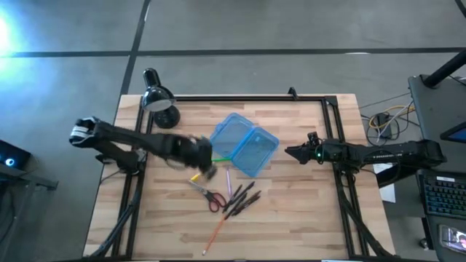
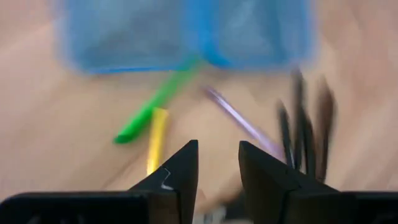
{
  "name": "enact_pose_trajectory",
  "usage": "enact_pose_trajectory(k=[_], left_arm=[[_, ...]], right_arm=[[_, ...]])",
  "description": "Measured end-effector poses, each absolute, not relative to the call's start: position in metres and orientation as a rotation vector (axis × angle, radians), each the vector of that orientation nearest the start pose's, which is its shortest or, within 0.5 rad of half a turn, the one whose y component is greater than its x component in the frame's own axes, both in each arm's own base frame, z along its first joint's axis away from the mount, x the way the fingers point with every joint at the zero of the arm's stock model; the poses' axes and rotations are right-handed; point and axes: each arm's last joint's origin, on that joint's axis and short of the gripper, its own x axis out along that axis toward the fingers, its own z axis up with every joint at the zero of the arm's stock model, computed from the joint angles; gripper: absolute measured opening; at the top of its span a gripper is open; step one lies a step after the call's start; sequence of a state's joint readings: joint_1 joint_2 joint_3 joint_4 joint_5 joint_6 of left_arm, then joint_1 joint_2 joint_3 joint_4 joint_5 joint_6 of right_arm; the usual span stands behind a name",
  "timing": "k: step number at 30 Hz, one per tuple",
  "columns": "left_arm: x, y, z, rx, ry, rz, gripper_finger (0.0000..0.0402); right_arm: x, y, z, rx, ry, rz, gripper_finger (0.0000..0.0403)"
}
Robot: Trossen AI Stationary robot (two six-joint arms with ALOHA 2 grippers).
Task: Pick & place school supplies into a supply box
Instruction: Put the the scissors into the supply box
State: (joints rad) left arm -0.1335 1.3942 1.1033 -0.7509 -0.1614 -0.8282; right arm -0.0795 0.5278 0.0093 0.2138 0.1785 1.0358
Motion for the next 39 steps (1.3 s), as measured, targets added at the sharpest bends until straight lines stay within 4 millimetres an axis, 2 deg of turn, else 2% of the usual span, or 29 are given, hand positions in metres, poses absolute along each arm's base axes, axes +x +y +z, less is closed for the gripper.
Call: enact_pose_trajectory(k=[3,7,12,16,27,33,39], left_arm=[[0.276,-0.054,0.263,-0.379,1.02,0.302,0.0099],[0.285,-0.07,0.249,-0.15,1.103,0.139,0.0099],[0.301,-0.084,0.228,0.169,1.179,-0.069,0.0099],[0.312,-0.092,0.214,0.385,1.173,-0.24,0.0099],[0.329,-0.118,0.206,0.358,1.1,-0.415,0.0099],[0.335,-0.128,0.186,0.314,1.169,-0.393,0.0102],[0.338,-0.127,0.18,0.314,1.181,-0.292,0.014]], right_arm=[[0.125,-0.015,0.138,1.002,0.146,-0.389,0.0226],[0.126,-0.015,0.138,0.994,0.153,-0.38,0.0226],[0.126,-0.013,0.137,1.021,0.197,-0.327,0.0226],[0.124,-0.012,0.132,1.045,0.262,-0.325,0.0226],[0.121,-0.011,0.126,0.992,0.337,-0.338,0.0226],[0.121,-0.011,0.126,0.978,0.342,-0.337,0.0226],[0.121,-0.011,0.125,0.978,0.348,-0.339,0.0226]])
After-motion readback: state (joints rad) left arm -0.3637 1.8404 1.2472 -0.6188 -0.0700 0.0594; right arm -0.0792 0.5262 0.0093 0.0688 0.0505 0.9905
